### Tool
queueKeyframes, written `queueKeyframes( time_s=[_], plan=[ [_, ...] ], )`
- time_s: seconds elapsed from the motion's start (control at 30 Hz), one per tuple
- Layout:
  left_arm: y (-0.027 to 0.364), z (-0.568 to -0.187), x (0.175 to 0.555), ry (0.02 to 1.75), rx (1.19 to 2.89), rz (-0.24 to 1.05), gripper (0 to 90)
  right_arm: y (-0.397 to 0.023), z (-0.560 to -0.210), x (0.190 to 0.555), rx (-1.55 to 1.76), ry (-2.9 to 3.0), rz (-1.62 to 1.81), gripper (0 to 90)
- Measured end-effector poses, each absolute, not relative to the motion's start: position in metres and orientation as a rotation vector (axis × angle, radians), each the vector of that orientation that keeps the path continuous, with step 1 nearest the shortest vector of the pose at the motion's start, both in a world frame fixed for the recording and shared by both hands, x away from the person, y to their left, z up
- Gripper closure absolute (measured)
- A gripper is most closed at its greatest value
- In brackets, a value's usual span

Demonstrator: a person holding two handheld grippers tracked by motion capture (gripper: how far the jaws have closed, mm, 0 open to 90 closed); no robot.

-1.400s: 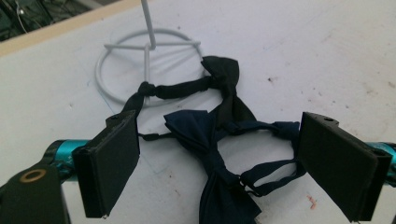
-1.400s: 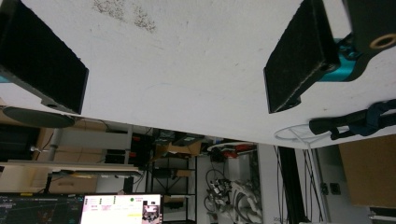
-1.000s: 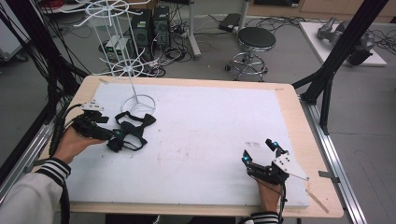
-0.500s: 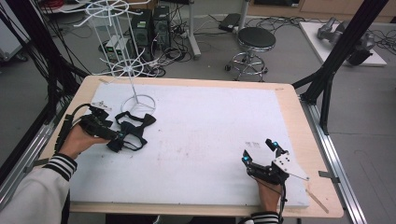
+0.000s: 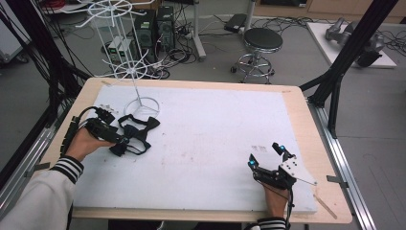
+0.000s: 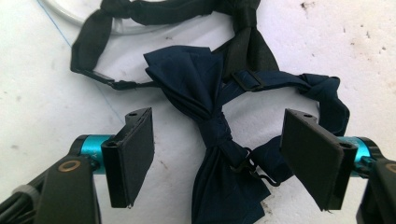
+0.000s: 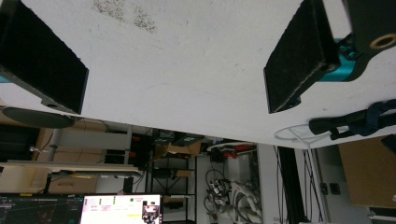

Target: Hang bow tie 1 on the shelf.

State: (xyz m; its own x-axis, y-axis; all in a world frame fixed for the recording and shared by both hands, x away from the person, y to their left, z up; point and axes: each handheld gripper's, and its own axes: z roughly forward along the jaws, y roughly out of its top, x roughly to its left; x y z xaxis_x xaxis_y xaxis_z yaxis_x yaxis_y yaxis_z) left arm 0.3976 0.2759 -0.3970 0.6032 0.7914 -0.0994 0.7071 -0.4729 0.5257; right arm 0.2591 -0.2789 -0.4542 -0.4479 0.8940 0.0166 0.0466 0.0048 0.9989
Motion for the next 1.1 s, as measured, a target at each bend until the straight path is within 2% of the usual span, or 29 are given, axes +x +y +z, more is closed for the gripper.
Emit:
queueKeyframes(
  time_s=[0.8, 1.1],
  plan=[
    [0.267, -0.409, 0.407, 1.282, 2.332, 0.127, 40.9, -0.279, -0.454, 0.259, 0.992, 1.578, 1.525, 5.8],
    [0.265, -0.41, 0.407, 1.306, 2.341, 0.117, 50.9, -0.279, -0.454, 0.259, 0.992, 1.578, 1.526, 5.8]
  ],
)
